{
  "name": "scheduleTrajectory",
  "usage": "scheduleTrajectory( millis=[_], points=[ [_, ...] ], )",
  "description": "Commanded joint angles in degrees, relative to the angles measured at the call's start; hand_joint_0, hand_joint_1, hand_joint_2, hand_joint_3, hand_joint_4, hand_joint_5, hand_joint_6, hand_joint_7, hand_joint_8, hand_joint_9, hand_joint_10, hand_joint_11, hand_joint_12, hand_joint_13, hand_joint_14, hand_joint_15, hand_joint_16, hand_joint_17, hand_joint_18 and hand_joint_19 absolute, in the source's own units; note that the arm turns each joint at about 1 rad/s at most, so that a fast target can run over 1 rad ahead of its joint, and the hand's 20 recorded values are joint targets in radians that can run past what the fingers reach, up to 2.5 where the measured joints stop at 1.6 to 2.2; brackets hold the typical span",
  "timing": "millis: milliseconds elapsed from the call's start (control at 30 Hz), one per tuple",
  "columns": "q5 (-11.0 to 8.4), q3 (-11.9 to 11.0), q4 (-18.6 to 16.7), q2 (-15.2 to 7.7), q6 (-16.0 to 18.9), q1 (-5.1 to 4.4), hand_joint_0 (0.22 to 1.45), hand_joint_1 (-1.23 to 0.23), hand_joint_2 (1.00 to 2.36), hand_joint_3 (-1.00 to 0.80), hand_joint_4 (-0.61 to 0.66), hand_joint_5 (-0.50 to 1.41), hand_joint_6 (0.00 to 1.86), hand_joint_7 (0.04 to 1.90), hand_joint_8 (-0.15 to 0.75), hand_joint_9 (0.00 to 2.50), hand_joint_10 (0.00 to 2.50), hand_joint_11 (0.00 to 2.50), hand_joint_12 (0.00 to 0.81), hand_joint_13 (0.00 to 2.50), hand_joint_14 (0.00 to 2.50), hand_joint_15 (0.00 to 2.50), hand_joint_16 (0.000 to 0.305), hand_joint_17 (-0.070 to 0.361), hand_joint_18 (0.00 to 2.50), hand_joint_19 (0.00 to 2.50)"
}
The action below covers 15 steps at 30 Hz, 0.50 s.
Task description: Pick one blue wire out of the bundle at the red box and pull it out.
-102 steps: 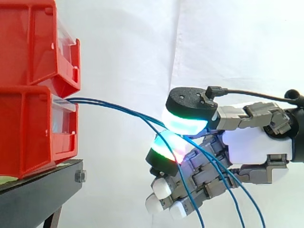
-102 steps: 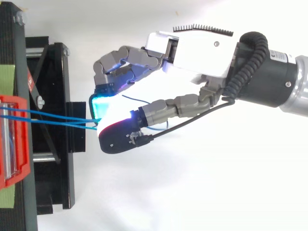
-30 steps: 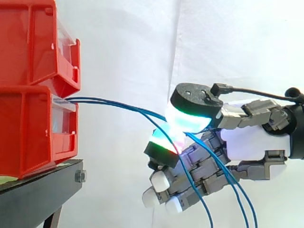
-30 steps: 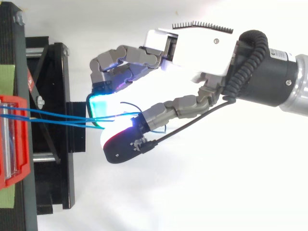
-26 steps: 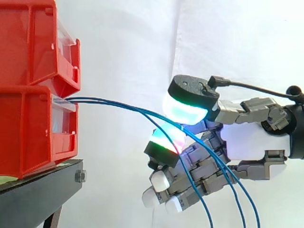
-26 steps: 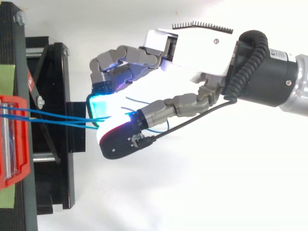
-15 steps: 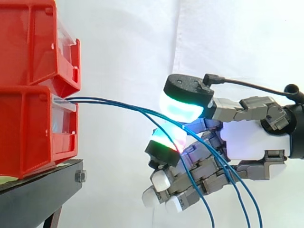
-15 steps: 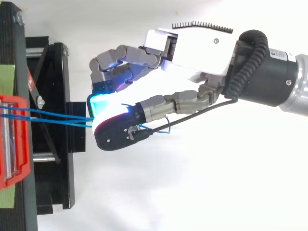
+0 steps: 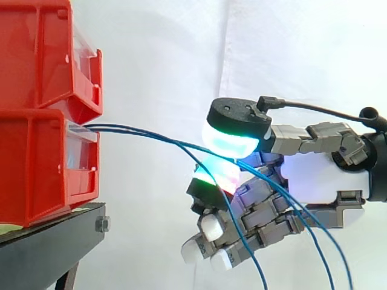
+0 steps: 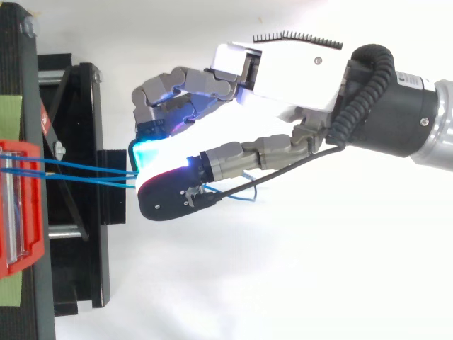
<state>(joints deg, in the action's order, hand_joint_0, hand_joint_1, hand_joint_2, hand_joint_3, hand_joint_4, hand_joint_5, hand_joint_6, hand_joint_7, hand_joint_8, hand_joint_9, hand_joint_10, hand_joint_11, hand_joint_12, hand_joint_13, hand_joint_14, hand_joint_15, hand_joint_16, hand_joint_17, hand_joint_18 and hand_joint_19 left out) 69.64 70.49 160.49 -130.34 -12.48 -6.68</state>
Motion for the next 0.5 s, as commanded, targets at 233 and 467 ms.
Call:
scheduleTrajectory(
  millis=[233, 467],
  points=[
    [0.15, 0.0, 0.0, 0.0, 0.0, 0.01, 0.58, -0.7, 1.02, -0.2, 0.29, -0.11, 0.68, 1.26, 0.275, 1.17, 0.03, 1.27, 0.368, 0.6, 0.01, 0.33, 0.058, 0.132, 0.41, 0.43],
    [0.15, 0.0, 0.0, 0.0, 0.0, -0.08, 0.59, -0.73, 1.02, -0.21, 0.29, -0.11, 0.68, 1.25, 0.277, 1.15, 0.03, 1.26, 0.369, 0.59, 0.01, 0.33, 0.058, 0.131, 0.41, 0.42]
  ],
)
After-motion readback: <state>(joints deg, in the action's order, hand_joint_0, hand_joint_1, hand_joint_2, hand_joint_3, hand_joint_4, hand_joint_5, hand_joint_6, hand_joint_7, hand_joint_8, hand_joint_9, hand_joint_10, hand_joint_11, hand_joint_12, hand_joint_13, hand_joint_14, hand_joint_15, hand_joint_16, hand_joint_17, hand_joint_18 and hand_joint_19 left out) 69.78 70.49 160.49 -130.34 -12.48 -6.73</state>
